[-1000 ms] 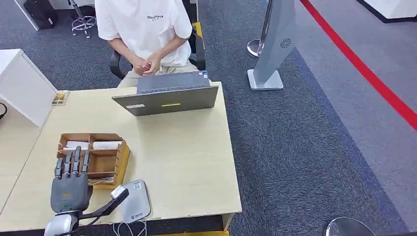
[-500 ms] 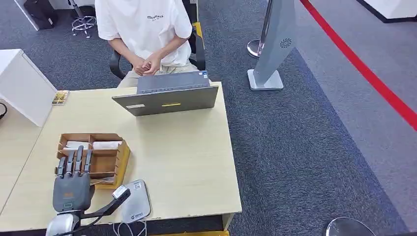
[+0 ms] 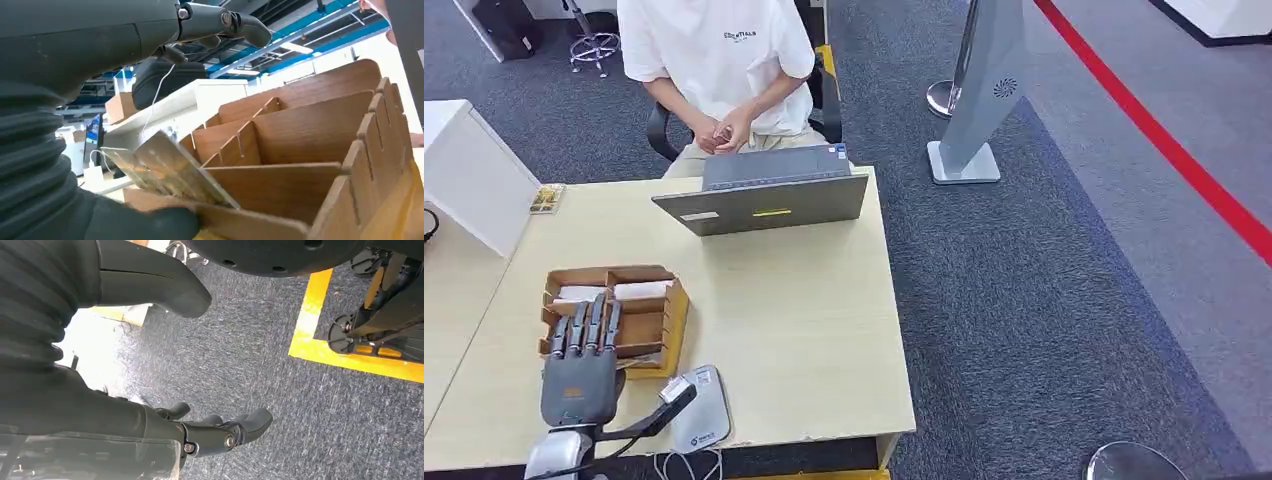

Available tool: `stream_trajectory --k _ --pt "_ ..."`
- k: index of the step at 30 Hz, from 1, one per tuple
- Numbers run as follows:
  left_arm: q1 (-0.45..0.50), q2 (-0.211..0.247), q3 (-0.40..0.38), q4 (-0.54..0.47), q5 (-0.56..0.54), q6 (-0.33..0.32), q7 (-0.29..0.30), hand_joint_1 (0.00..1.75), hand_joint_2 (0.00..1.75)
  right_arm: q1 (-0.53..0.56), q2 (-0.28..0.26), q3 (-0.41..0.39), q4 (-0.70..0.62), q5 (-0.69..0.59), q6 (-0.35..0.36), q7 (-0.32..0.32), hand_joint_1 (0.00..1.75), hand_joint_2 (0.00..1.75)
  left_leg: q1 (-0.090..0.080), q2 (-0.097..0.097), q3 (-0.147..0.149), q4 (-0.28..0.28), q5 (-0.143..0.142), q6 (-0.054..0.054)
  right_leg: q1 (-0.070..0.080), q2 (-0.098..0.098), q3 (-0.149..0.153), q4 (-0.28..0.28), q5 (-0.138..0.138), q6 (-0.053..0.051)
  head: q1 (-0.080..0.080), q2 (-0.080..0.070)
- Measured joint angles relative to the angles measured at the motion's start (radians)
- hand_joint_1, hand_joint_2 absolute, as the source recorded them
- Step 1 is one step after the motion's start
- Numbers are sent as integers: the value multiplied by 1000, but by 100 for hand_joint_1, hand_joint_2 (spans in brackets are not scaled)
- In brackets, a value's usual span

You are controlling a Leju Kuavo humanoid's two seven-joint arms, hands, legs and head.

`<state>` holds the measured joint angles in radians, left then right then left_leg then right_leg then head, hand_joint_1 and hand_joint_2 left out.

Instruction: Pass the card to the sensor for recognition and then transmit it.

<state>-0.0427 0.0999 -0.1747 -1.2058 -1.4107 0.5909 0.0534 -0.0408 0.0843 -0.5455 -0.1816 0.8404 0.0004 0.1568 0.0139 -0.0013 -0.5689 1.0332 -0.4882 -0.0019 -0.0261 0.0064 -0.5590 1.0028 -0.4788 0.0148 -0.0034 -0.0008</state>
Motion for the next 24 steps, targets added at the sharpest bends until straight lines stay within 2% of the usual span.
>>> stream_trajectory --k 24 --pt "-14 17 0 39 76 -13 -33 175 175 0 0 -11 0 18 -1 -2 0 175 0 0 0 0 0 0 0 0 0 0 0 0 0 0"
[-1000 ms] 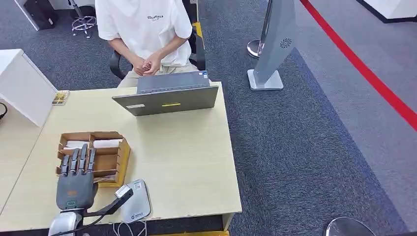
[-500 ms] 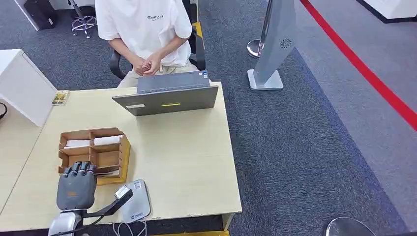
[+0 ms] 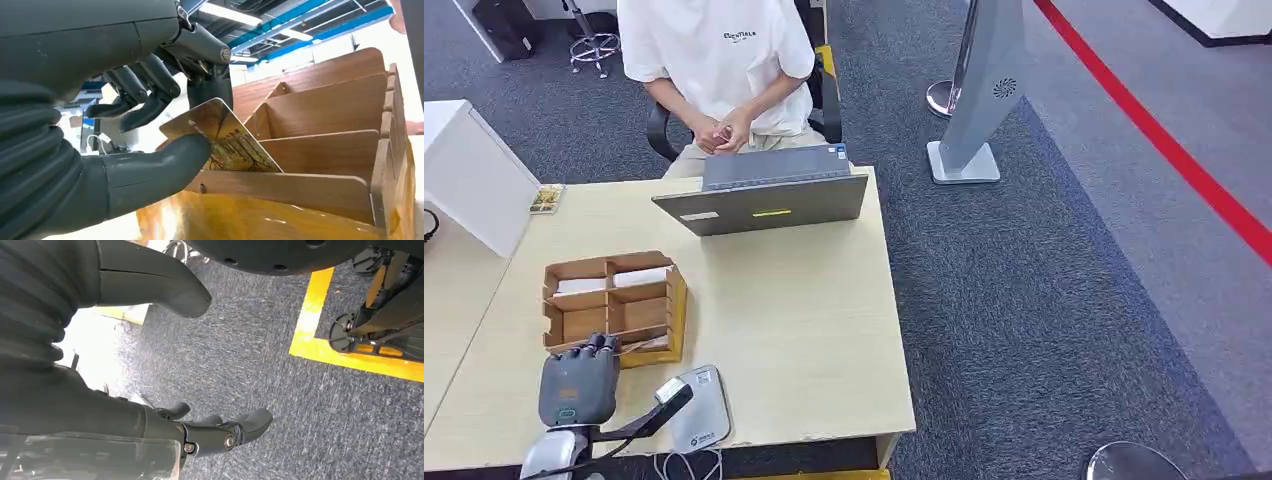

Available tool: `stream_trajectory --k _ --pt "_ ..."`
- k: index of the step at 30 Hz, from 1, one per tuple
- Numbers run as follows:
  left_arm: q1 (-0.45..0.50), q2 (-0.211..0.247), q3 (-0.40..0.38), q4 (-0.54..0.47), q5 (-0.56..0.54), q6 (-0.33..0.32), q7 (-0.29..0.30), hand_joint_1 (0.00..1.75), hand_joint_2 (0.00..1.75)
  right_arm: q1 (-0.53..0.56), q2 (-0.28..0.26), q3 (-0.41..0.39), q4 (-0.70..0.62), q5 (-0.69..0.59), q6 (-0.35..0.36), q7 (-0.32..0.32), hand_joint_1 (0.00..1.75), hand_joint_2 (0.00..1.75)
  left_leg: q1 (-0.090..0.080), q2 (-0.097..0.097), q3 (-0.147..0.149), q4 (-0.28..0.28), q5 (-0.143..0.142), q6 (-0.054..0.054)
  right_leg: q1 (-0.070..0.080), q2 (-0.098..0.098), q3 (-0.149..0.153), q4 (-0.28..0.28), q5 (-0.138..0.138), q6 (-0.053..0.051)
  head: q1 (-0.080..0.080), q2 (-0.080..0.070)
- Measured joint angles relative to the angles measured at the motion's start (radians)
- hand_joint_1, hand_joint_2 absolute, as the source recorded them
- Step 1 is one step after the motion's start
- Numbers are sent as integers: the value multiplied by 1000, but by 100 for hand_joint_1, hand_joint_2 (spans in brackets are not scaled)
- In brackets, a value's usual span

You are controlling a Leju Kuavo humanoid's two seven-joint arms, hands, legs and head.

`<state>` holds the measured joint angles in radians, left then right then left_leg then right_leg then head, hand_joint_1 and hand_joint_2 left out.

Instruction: Pass the card to the sensor for recognition and then transmit it.

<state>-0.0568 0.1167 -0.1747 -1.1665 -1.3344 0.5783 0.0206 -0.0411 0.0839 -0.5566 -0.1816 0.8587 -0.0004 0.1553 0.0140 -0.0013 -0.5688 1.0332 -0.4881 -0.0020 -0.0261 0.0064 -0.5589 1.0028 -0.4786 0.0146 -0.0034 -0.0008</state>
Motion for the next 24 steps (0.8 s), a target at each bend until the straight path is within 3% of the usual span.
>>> stream_trajectory --k 3,7,13,20,24 --pt "-4 0 0 0 -6 -2 2 175 175 0 0 -2 0 2 0 0 0 175 0 0 0 0 0 0 0 0 0 0 0 0 0 0" --pt "-35 2 0 -25 0 -101 15 175 175 -1 0 -8 0 5 0 -2 0 175 0 0 0 0 1 0 0 0 0 0 1 0 0 0" --pt "-73 9 -6 -52 8 -145 22 175 175 -2 0 -12 0 12 1 -6 0 175 0 0 -1 0 3 0 0 0 -2 0 2 0 0 0" --pt "-261 45 -83 -144 57 -304 44 175 175 -6 0 -22 0 22 5 -23 0 175 0 -2 -3 1 8 -1 0 -2 -4 0 7 0 0 0" --pt "-404 77 -136 -200 84 -359 58 175 175 -7 0 -33 0 40 10 -17 0 175 0 -2 -4 1 9 0 0 -2 -4 0 9 0 0 0"
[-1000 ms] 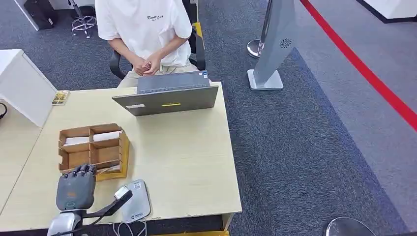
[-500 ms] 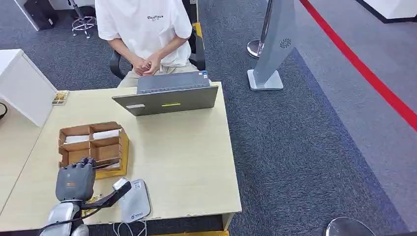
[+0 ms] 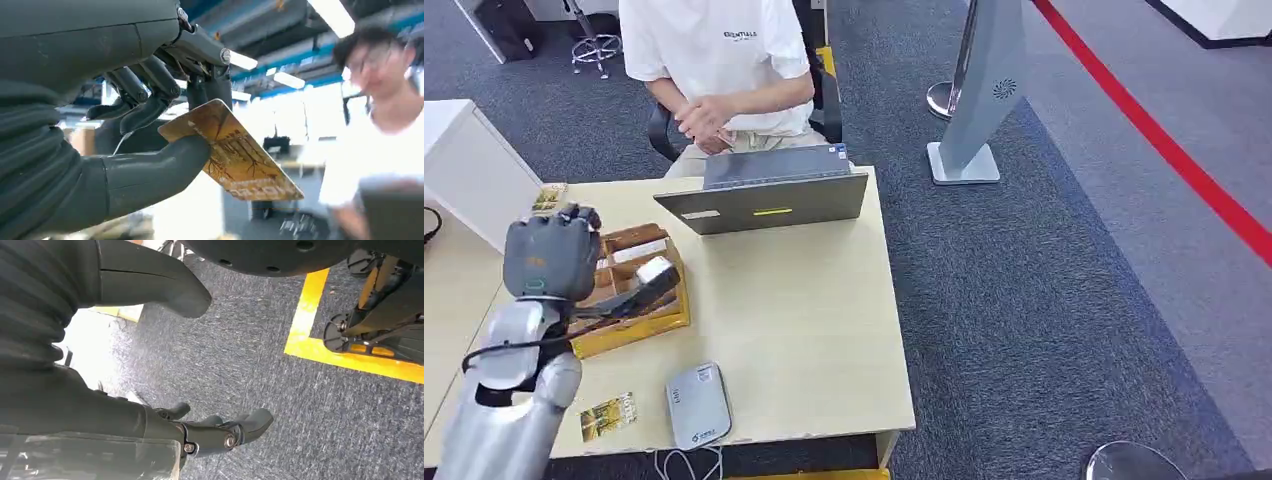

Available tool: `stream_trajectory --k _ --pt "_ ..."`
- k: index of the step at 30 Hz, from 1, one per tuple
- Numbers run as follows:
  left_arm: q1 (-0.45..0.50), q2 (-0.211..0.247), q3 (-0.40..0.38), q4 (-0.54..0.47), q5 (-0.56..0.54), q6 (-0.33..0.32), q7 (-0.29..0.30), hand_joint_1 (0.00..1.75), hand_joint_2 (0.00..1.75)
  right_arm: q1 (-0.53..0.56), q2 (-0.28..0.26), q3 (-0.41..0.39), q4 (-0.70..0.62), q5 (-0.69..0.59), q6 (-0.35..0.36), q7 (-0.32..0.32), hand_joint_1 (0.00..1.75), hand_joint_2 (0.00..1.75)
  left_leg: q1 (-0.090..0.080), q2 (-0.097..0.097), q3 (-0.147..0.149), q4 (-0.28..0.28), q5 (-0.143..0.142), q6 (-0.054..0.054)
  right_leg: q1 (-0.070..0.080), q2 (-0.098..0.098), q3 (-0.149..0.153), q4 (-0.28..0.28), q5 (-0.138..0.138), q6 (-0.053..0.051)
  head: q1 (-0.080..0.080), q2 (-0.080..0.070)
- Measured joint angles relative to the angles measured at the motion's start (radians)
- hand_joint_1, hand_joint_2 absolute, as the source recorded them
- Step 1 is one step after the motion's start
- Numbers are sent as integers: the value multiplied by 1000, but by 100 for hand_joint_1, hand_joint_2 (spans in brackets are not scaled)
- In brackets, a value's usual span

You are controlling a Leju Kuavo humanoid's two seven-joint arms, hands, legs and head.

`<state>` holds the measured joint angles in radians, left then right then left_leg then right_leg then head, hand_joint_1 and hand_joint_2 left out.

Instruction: Pass the card to the sensor for recognition and then transmit it.

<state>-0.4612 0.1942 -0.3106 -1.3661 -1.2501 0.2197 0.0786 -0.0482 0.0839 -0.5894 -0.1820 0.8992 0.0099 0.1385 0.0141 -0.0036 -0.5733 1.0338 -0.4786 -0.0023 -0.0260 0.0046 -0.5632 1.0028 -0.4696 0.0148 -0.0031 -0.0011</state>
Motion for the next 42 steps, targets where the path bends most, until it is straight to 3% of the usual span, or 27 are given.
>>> stream_trajectory --k 6,13,18,19,27,34,37,42 --pt "-203 28 -32 -11 6 -28 2 175 175 -1 0 -1 0 23 8 8 0 175 0 0 0 0 1 -1 0 1 0 0 2 0 0 0" --pt "-323 39 -45 21 -22 21 17 175 175 -4 3 -1 0 36 15 1 0 175 0 0 0 0 1 -1 0 1 0 0 2 0 0 0" --pt "-349 40 -45 40 -15 28 16 175 175 -4 5 -1 0 42 15 11 0 175 0 0 0 0 1 -1 0 1 0 0 2 0 0 0" --pt "-349 40 -45 42 -11 30 16 0 175 -4 5 -1 0 43 16 12 0 175 0 0 0 0 1 -1 0 1 0 0 2 0 0 0" --pt "-350 44 -45 44 40 1 9 0 175 -4 5 -5 0 43 14 14 0 175 0 0 0 0 1 -1 0 1 0 0 2 0 0 0" --pt "-343 58 -45 33 21 66 12 0 175 -4 5 -8 0 50 11 5 0 175 0 0 0 0 1 -1 0 1 0 0 2 0 -1 0" --pt "-334 82 -44 33 24 70 18 0 175 -4 5 -9 0 50 10 5 0 175 0 1 -1 0 1 -1 0 1 0 0 2 0 0 0" --pt "-302 167 8 52 45 104 -4 0 175 0 5 -23 0 49 10 12 0 175 1 3 0 -1 2 -2 0 4 -2 1 1 0 0 0"
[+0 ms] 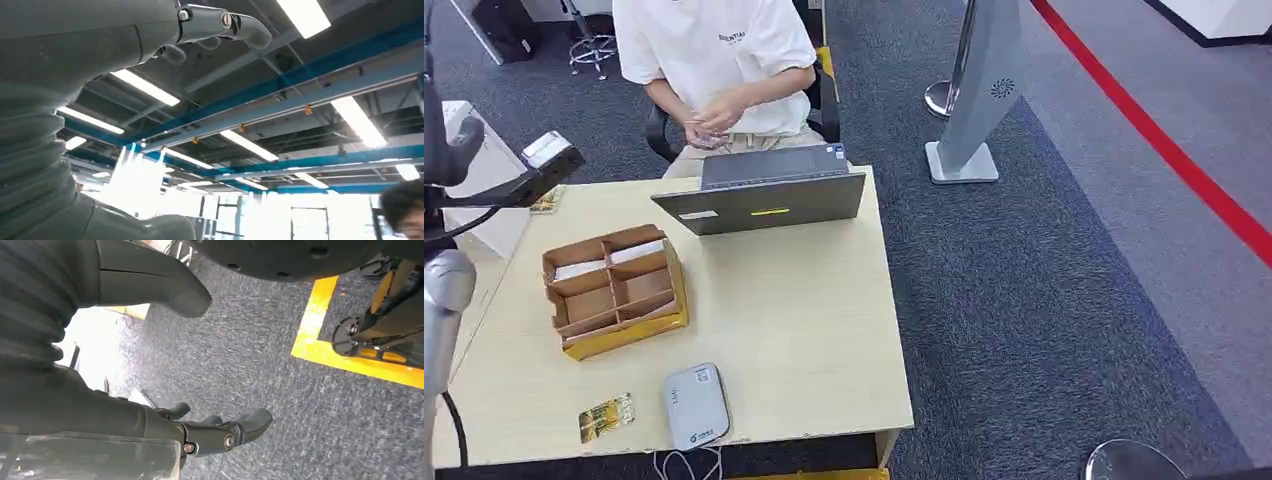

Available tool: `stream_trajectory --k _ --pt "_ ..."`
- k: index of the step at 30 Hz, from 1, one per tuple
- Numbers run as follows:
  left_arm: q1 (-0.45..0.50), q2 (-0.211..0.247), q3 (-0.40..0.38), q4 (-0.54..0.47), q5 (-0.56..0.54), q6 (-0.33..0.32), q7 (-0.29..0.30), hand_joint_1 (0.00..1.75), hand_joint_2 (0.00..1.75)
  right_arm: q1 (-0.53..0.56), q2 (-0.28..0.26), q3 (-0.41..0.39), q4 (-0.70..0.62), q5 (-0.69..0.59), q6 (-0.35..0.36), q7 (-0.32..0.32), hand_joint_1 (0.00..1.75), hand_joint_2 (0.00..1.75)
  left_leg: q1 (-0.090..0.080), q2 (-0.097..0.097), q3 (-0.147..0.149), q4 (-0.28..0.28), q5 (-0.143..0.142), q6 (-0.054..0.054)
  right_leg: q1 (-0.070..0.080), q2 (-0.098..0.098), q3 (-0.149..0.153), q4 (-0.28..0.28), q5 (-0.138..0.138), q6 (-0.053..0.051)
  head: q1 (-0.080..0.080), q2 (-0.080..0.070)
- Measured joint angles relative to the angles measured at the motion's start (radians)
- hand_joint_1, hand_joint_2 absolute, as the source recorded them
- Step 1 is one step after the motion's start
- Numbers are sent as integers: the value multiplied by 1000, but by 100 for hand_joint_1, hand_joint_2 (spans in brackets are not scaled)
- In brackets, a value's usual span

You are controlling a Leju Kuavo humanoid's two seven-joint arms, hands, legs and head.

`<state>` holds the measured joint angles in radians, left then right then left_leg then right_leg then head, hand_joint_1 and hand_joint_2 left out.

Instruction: Pass the card to the sensor for recognition and then transmit it.

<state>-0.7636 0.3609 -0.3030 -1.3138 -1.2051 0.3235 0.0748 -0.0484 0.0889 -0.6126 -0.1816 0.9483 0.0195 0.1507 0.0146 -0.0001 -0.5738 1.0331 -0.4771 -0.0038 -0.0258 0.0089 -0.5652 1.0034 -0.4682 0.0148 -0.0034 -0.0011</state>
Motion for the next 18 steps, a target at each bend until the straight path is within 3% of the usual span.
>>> stream_trajectory --k 6,9,11,14,18 --pt "16 33 25 8 3 2 -5 0 175 -2 0 -3 0 0 0 2 0 175 0 -1 -1 0 0 0 0 -1 0 0 0 0 0 0" --pt "33 66 35 16 -19 -1 34 0 175 -3 0 -6 0 0 -2 4 0 175 -1 1 -2 -1 0 0 0 1 1 0 0 0 0 0" --pt "68 126 72 55 -27 20 42 0 175 -2 0 -12 0 0 -2 10 0 175 -1 6 0 -2 -1 -1 0 7 1 0 0 0 0 0" --pt "150 227 188 166 9 95 11 0 175 2 0 -24 0 3 -2 18 0 175 0 11 3 -3 -2 -3 0 13 -1 1 -1 -1 1 0" --pt "311 391 433 405 230 148 -72 0 175 8 0 -36 0 10 -4 25 0 175 1 22 6 -7 -6 -9 0 24 -3 4 -3 -7 0 0"
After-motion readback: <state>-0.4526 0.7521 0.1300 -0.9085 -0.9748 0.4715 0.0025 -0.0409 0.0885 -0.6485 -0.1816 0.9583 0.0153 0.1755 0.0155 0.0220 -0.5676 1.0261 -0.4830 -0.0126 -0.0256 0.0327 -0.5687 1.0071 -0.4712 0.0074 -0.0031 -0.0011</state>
